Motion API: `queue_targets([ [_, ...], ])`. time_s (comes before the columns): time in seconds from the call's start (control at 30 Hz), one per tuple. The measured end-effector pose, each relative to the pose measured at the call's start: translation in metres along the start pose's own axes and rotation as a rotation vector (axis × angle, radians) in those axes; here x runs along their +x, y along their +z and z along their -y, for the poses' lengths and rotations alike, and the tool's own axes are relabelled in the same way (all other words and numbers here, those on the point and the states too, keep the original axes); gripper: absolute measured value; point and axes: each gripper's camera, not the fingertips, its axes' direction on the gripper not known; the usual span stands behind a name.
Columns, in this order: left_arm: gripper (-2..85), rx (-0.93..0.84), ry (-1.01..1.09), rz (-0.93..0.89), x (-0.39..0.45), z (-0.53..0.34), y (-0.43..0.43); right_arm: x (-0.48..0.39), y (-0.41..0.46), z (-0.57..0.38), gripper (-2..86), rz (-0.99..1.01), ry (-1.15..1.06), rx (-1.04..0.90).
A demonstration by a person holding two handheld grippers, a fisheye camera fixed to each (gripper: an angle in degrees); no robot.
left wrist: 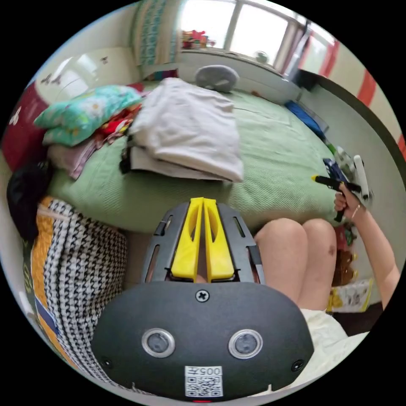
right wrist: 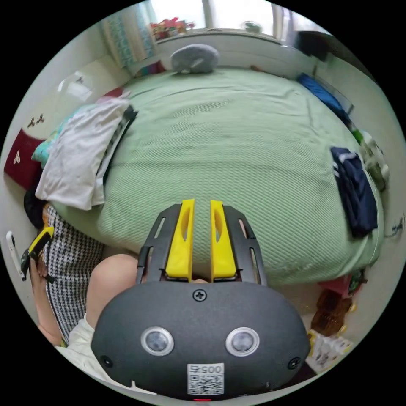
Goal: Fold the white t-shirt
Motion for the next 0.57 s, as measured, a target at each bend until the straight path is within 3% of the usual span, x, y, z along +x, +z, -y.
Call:
queue_targets([
  [0.23,-0.1,-0.021,0.305,-0.259,0.161,0.050,0.062,0.161,-0.038,-0.074,5.2,-0.134,0.306,0.044],
  [0.43,0.0,-0.069,0.492,-0.250,0.254,0.083,0.113,0.224,-0.055,-0.114,5.5,-0.186,0.382,0.076],
  [0.57,0.0,-0.142,0.487,-0.240,0.259,0.089,0.152,0.243,-0.048,-0.100,8.2,-0.269,0.316,0.068],
])
